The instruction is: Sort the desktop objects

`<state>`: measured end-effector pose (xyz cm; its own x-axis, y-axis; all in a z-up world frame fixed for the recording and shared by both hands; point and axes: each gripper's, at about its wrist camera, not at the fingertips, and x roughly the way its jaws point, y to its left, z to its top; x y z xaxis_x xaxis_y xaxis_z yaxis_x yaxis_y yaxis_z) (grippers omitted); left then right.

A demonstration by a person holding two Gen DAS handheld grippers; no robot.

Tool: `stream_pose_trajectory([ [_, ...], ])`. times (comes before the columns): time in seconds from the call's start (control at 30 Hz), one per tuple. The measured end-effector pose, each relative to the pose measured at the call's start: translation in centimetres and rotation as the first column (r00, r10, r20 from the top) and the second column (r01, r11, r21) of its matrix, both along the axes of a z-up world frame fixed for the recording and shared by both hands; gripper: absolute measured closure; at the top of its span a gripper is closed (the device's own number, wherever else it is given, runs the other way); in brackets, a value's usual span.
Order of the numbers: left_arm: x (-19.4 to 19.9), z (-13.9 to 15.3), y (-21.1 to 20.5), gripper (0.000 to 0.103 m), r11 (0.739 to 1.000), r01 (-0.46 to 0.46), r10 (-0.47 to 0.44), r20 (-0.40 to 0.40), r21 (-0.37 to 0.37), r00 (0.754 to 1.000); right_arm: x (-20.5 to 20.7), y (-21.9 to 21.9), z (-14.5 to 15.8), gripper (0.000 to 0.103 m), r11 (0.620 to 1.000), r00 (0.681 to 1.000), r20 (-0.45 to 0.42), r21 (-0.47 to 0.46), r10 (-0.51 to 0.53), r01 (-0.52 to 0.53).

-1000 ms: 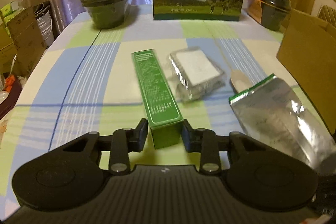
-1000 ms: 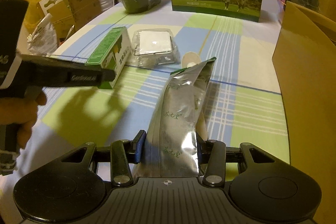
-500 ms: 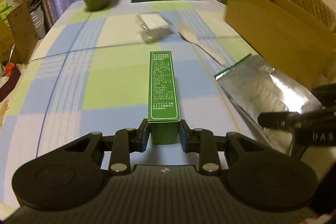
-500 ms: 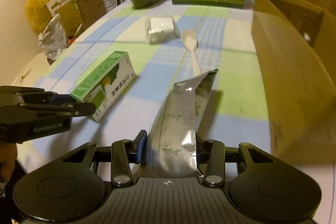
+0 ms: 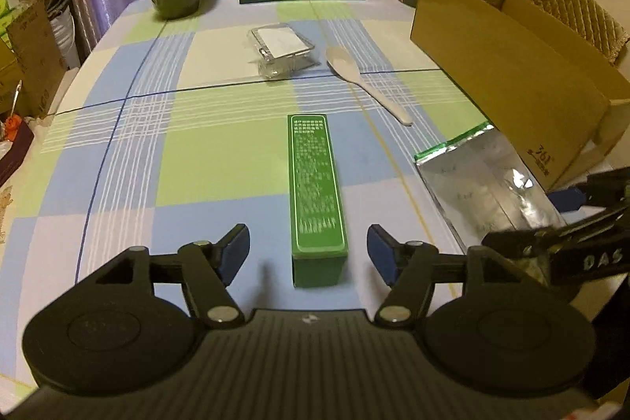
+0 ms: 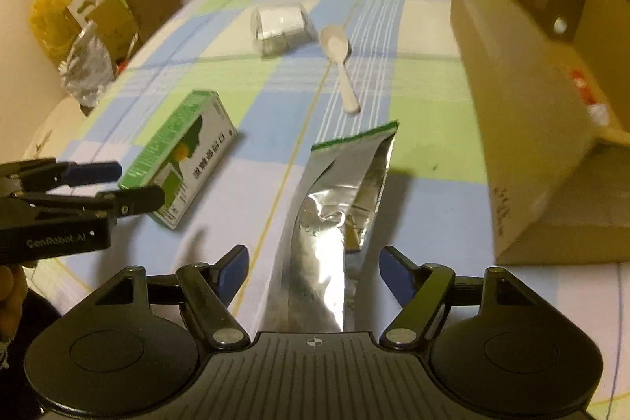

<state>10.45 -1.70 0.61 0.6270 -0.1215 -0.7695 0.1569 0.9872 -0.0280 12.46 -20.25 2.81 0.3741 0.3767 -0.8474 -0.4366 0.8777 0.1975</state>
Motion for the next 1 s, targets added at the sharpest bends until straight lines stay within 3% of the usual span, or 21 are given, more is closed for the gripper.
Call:
stream_pose_trajectory([
  [0.2, 2.2, -0.5, 0.2, 0.041, 1.0, 0.013, -0.013, -0.041, 0.017, 0.999, 1.7, 1.5, -1.5, 0.032, 0.995, 0.999, -0.045, -0.104, 0.007, -0.012],
  [0.37, 3.6, -1.1, 0.1, 0.041, 0.999, 0.03, -0.028, -0.069, 0.024, 0.997, 1.5, 2.3, -1.7, 0.033, 0.987, 0.999, -0.003, -0.159, 0.037, -0.037],
  [0.5, 4.8, -1.3, -0.3, 0.041, 0.999, 0.05, -0.047, -0.09, 0.022, 0.995, 0.8, 2.4, -1.7, 0.047, 0.983, 0.998, 0.036, -0.176, 0.05, -0.043],
  [0.67, 6.6, -1.6, -1.2, 0.043, 0.996, 0.073, -0.067, -0.114, 0.056, 0.991, 0.6, 2.5, -1.6, 0.054, 0.985, 0.997, 0.047, -0.167, 0.059, -0.05],
  [0.77, 7.5, -2.2, -1.6, 0.049, 0.992, 0.091, -0.078, -0.145, 0.085, 0.986, 0.6, 2.2, -1.4, 0.057, 0.989, 0.998, 0.046, -0.144, 0.051, -0.044],
  [0.93, 7.5, -2.6, -1.9, 0.074, 0.991, 0.097, -0.081, -0.172, 0.089, 0.982, 0.3, 1.6, -1.3, 0.059, 0.992, 0.998, 0.049, -0.118, 0.039, -0.033],
  [1.0, 7.1, -2.6, -2.0, 0.077, 0.991, 0.096, -0.079, -0.173, 0.091, 0.982, 0.1, 1.4, -1.2, 0.06, 0.993, 0.998, 0.048, -0.113, 0.035, -0.029],
])
